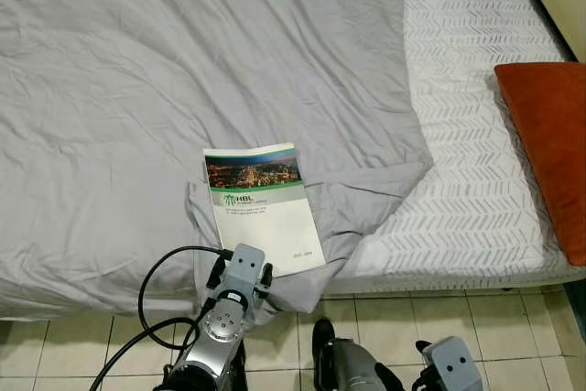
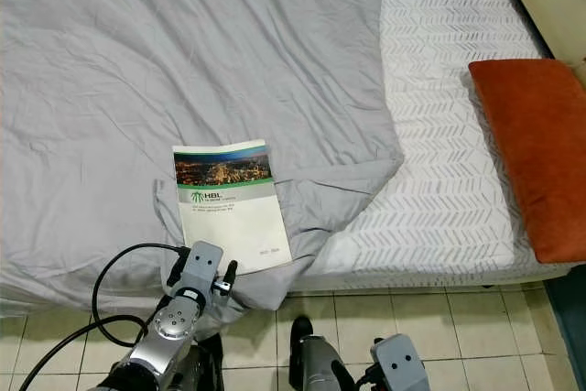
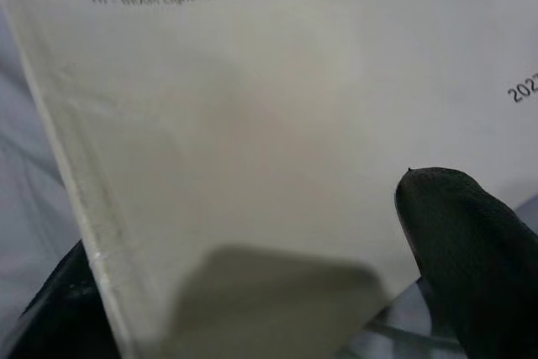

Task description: Clean up the room

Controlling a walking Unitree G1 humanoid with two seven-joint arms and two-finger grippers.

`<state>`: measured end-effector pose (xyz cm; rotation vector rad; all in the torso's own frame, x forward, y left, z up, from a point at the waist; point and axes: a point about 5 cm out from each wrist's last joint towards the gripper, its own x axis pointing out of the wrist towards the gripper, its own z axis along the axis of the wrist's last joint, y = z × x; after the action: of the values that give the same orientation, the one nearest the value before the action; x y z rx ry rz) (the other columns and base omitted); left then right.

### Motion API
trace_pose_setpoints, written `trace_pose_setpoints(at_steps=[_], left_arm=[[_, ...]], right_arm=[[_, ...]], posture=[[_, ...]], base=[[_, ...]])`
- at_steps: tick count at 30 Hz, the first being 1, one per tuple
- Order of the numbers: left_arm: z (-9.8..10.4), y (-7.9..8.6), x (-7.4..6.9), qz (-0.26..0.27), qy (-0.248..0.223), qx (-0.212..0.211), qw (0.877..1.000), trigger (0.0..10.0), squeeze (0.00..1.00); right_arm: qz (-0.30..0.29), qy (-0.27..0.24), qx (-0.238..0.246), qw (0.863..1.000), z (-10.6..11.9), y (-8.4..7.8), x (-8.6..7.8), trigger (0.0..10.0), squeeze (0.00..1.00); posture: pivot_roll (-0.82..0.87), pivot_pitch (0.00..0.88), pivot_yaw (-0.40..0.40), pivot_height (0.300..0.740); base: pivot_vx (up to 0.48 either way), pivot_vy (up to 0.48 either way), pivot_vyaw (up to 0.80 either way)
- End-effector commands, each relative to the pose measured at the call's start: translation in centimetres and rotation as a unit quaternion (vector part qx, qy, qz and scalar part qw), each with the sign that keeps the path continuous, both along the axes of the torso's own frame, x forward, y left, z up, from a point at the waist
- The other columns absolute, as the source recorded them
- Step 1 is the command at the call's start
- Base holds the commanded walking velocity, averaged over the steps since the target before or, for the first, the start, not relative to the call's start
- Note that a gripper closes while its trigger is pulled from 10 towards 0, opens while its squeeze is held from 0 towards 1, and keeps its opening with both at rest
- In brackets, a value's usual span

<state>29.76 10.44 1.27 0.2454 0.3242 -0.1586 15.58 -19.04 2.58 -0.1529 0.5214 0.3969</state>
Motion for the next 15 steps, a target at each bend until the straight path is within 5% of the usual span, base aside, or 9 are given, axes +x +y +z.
trace_pose_setpoints(at_steps=[1, 8, 9, 11, 15], left_arm=[[-1.4, 0.0, -1.0, 0.015, 0.038, -0.026, 0.999, 10.0, 0.00], [0.9, -0.1, 0.8, -0.006, -0.026, 0.003, 1.000, 10.0, 0.00], [1.5, 0.1, 1.2, -0.005, -0.042, 0.010, 0.999, 0.9, 0.00], [2.1, 0.3, 1.6, -0.002, -0.060, 0.014, 0.998, 0.0, 0.00], [2.9, 0.5, 2.0, -0.006, -0.092, 0.033, 0.995, 0.0, 0.00]], right_arm=[[0.002, 0.030, -0.005, 1.000, -0.9, -0.1, -1.1, 10.0, 0.00], [0.005, 0.029, -0.006, 1.000, -0.9, -0.1, -0.9, 10.0, 0.00], [0.005, 0.029, -0.007, 1.000, -0.9, -0.2, -0.9, 10.0, 0.00], [0.005, 0.028, -0.007, 1.000, -0.8, -0.2, -0.9, 10.0, 0.00], [0.005, 0.028, -0.010, 1.000, -0.8, -0.4, -0.9, 10.0, 0.00]], posture=[[-0.17, 0.412, -0.075, 0.740], [-0.18, 0.397, -0.078, 0.740], [-0.18, 0.397, -0.078, 0.740], [-0.18, 0.397, -0.078, 0.740], [-0.18, 0.388, -0.078, 0.740]], base=[[0.000, 0.000, 0.00], [0.000, 0.000, 0.00], [0.000, 0.000, 0.00], [0.000, 0.000, 0.00], [0.000, 0.000, 0.00]])
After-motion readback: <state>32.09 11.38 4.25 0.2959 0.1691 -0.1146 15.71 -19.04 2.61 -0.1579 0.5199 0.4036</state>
